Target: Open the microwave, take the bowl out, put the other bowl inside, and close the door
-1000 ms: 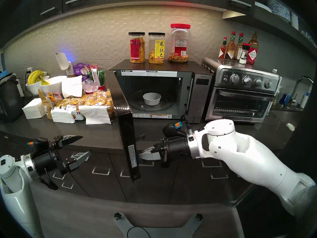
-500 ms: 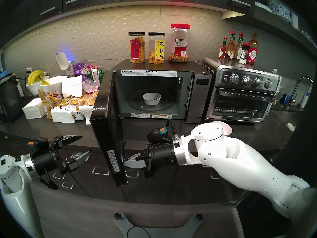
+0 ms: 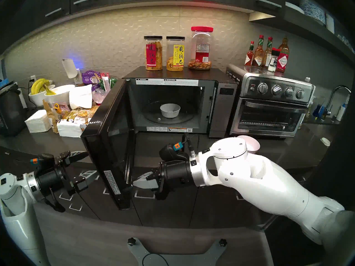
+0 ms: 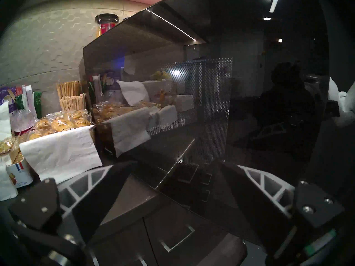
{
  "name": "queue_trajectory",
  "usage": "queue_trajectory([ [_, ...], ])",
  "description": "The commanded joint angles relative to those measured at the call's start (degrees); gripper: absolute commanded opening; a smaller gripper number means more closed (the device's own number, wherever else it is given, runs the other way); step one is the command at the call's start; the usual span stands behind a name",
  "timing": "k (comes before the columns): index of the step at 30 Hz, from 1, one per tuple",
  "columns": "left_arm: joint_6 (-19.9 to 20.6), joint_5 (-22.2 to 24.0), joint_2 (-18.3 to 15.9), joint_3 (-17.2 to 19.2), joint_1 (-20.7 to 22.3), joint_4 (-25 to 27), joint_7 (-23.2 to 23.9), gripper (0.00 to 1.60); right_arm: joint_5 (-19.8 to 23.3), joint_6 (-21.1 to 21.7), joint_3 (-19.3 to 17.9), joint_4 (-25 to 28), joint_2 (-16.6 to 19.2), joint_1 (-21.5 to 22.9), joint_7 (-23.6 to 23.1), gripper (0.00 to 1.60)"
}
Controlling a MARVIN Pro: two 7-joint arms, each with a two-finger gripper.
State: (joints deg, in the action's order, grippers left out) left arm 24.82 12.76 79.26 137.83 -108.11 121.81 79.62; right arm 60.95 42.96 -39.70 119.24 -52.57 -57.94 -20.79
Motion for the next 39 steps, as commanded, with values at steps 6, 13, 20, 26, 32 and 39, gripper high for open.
queue_trajectory([
  [6, 0.08, -0.15, 0.05, 0.17, 0.24, 0.86, 0.09, 1.60, -0.17, -1.40, -0.93, 0.06, 0.39, -0.24, -0.21, 0.00],
  [13, 0.11, -0.34, 0.18, 0.23, 0.39, 0.84, 0.29, 1.60, -1.13, -2.42, -2.24, -0.56, 2.45, -0.49, 0.58, 0.00],
  [20, 0.12, -0.50, 0.28, 0.27, 0.52, 0.82, 0.45, 1.60, -2.96, -4.64, -4.87, -1.50, 4.34, -1.37, 4.15, 0.00],
  [26, 0.14, -0.61, 0.35, 0.30, 0.60, 0.83, 0.53, 1.60, -6.12, -6.67, -6.75, -1.57, 5.46, -1.61, 7.71, 0.34],
  [32, 0.16, -0.69, 0.41, 0.32, 0.65, 0.84, 0.59, 1.60, -7.74, -6.01, -7.49, -3.24, 4.35, -0.22, 10.18, 0.78],
  [39, 0.18, -0.76, 0.45, 0.34, 0.70, 0.84, 0.64, 1.60, -9.02, -5.49, -7.29, -7.01, 2.42, 2.16, 10.22, 1.60],
])
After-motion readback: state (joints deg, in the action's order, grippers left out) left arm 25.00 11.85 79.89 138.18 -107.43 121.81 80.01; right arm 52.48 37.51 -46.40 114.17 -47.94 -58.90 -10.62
